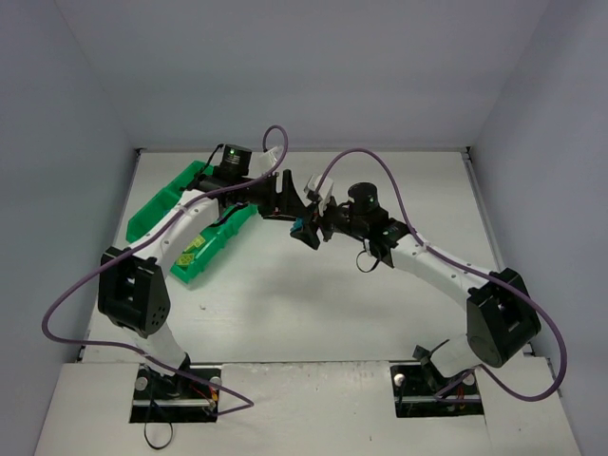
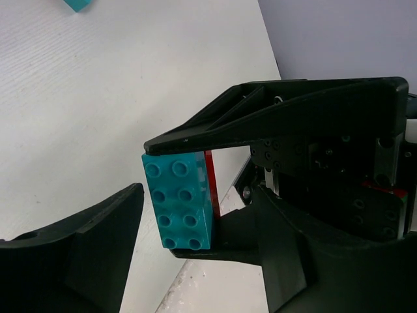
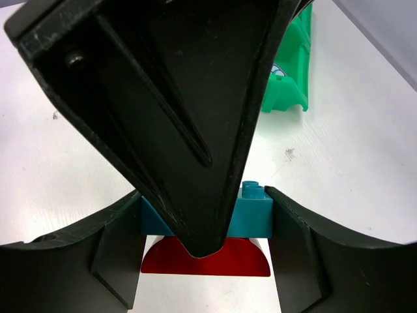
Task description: Sort the legos into containers by color
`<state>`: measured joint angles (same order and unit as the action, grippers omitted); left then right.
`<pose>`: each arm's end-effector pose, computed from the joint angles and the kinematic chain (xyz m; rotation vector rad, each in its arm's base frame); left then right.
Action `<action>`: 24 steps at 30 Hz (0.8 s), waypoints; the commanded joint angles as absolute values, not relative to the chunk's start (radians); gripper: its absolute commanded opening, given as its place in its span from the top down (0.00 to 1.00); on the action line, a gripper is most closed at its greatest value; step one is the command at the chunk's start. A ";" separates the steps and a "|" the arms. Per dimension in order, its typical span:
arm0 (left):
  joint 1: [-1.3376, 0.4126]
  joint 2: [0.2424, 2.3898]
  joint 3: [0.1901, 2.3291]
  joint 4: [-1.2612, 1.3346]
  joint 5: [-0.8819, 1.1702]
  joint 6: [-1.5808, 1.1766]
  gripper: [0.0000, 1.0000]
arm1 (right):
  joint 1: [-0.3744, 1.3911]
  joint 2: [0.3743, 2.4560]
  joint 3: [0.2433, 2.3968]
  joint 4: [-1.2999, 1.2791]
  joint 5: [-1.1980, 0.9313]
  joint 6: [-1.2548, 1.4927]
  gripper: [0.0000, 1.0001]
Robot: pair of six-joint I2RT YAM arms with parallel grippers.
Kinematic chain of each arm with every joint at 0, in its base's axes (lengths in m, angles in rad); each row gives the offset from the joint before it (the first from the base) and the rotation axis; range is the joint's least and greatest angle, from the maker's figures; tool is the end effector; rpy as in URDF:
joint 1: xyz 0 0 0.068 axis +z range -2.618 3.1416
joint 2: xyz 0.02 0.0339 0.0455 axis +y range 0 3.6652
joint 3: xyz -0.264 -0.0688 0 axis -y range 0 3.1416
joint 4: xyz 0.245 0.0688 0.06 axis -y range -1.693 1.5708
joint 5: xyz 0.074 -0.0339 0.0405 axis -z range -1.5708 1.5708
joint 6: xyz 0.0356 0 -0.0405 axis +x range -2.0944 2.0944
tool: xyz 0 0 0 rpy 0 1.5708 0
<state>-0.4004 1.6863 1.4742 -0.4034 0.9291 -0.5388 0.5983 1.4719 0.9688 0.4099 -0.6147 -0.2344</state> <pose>0.3392 -0.1745 0.3278 0.4240 2.2705 -1.5228 0.2695 0.2085 0.3011 -1.0967 1.3079 0.7821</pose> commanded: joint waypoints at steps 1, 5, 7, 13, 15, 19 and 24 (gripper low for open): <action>-0.407 1.655 1.503 -0.383 0.973 -0.531 0.40 | 0.606 1.459 1.023 0.472 -0.641 -0.255 0.90; -0.411 1.664 1.499 -0.388 0.986 -0.529 0.46 | 0.606 1.459 1.028 0.469 -0.641 -0.255 0.90; -0.419 1.669 1.500 -0.399 0.992 -0.525 0.48 | 0.606 1.459 1.029 0.471 -0.635 -0.253 0.90; -0.430 1.681 1.499 -0.420 0.989 -0.505 0.48 | 0.606 1.460 1.034 0.476 -0.617 -0.256 0.90; -0.431 1.683 1.496 -0.423 0.991 -0.502 0.50 | 0.606 1.463 1.035 0.476 -0.614 -0.256 0.90; -0.431 1.687 1.496 -0.425 0.986 -0.495 0.58 | 0.606 1.460 1.039 0.483 -0.611 -0.250 0.90; -0.433 1.692 1.497 -0.422 0.991 -0.491 0.81 | 0.606 1.460 1.040 0.492 -0.604 -0.244 0.89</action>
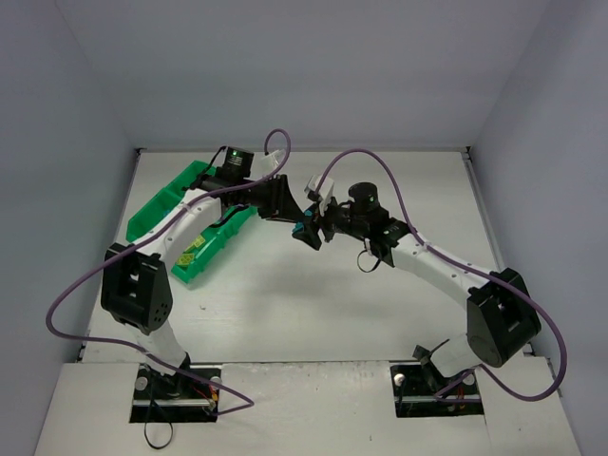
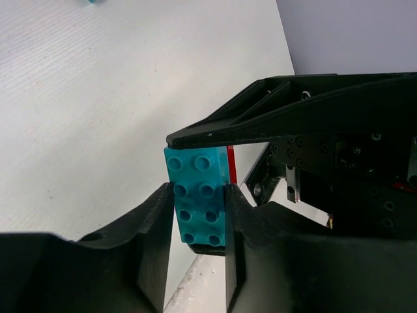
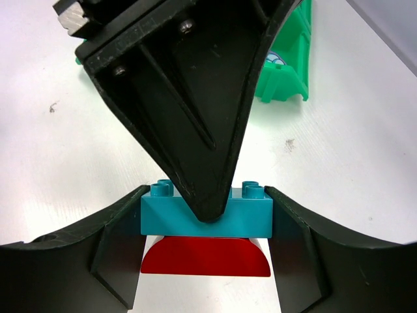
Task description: Sort the legos into containers by color
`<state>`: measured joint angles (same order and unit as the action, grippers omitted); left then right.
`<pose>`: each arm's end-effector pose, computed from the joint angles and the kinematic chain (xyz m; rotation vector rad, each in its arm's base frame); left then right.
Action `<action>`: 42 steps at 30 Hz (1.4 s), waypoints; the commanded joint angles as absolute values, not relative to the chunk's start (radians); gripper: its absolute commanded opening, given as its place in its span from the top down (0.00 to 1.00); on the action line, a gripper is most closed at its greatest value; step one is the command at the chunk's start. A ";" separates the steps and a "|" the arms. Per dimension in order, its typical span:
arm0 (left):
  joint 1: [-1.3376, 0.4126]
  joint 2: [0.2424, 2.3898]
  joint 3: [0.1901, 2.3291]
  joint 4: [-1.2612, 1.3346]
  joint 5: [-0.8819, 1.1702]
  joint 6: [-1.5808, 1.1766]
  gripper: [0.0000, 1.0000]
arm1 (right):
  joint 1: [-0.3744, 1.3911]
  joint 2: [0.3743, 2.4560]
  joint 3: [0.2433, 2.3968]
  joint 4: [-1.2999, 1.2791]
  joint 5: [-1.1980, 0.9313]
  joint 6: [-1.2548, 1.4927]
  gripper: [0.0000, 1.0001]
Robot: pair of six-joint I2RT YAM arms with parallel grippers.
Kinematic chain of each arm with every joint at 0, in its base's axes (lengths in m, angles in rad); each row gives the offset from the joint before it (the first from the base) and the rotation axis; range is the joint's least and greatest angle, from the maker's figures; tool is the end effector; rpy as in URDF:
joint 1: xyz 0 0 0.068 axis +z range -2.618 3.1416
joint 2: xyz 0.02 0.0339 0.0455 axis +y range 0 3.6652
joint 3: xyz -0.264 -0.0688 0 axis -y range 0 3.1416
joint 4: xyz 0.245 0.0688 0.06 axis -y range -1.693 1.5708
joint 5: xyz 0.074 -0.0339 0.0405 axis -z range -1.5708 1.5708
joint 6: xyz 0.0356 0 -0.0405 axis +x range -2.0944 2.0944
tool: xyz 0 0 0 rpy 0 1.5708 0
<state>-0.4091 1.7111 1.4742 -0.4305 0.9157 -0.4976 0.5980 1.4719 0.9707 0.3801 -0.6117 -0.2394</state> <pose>0.3414 -0.1788 0.3165 0.4443 2.3052 -1.4966 0.2695 0.2083 0.2987 -1.1039 1.3337 0.7814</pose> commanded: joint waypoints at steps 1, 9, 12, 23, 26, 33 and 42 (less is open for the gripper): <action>-0.433 1.689 1.496 -0.419 0.992 -0.491 0.86 | 0.606 1.462 1.042 0.492 -0.606 -0.244 0.89; -0.433 1.664 1.485 -0.379 0.989 -0.495 0.97 | 0.606 1.460 1.043 0.465 -0.594 -0.252 0.65; -0.433 1.660 1.485 -0.377 0.979 -0.491 0.98 | 0.604 1.456 1.039 0.439 -0.560 -0.245 0.32; -0.423 1.660 1.493 -0.391 0.960 -0.471 0.98 | 0.572 1.408 1.002 0.351 -0.506 -0.252 0.12; -0.420 1.660 1.499 -0.408 0.953 -0.457 0.98 | 0.565 1.397 0.989 0.339 -0.506 -0.256 0.12; -0.417 1.666 1.506 -0.428 0.956 -0.449 0.98 | 0.548 1.387 0.979 0.321 -0.517 -0.281 0.14; -0.417 1.657 1.487 -0.388 0.895 -0.451 0.98 | 0.548 1.396 1.003 0.296 -0.549 -0.282 0.14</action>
<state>-0.4232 1.7115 1.4734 -0.4244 0.9123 -0.4759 0.5613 1.4353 0.9657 0.2531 -0.5388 -0.2668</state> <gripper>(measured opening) 0.258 0.857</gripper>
